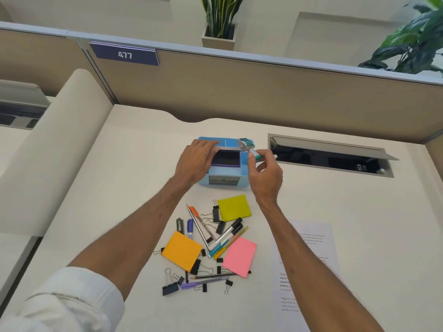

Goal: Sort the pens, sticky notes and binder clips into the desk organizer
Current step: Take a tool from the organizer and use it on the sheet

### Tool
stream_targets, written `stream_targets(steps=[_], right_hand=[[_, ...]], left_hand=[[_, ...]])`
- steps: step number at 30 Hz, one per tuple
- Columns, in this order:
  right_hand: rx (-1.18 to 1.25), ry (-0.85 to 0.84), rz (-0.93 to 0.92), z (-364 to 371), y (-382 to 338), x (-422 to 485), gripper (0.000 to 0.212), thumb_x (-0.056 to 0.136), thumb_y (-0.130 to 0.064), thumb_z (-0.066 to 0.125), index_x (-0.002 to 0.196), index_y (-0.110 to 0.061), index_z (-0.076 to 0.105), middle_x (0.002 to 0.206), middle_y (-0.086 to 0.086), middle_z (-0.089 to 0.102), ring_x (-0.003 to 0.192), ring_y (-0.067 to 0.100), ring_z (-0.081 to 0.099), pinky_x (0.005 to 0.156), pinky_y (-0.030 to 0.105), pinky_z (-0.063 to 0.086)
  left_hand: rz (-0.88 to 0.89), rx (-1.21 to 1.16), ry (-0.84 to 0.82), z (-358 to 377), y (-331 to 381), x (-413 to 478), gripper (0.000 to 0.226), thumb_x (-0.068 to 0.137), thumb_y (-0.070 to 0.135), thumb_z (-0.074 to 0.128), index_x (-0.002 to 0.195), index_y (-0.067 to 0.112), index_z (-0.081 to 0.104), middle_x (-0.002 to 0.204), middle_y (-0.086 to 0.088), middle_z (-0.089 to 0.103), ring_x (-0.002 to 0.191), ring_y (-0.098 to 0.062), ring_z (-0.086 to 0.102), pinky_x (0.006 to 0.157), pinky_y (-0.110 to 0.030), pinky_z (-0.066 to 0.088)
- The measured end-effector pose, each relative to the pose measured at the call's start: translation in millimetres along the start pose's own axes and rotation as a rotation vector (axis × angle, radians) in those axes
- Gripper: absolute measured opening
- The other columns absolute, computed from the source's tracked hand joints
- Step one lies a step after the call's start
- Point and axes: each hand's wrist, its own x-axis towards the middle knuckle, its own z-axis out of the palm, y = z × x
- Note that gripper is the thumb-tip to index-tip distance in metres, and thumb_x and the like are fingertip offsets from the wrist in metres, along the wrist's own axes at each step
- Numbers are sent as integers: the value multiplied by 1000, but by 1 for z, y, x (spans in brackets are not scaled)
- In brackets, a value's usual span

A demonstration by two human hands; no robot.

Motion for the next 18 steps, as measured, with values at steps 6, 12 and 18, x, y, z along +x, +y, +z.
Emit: stream_targets(steps=[6,12,18], right_hand=[[-89,-183,-40,-6,-9,15,23,97,-37,76,101,-15,71,83,-6,69,68,9,60,63,21,53],[-293,-298,-6,6,-30,31,33,95,-47,74,93,-14,72,78,-1,69,70,14,64,60,26,52],[-472,-359,13,24,-46,55,36,95,-47,73,106,-12,76,85,-2,64,78,14,60,50,17,29]], left_hand=[[-40,-68,33,0,-2,13,38,120,39,34,144,20,56,136,-7,72,124,-29,64,97,-47,60],[-57,-78,90,-2,0,20,36,120,38,33,140,22,57,132,-6,74,119,-30,66,88,-49,63],[-9,-80,97,1,-1,23,31,120,32,37,139,19,58,130,-7,75,120,-28,67,90,-45,64]])
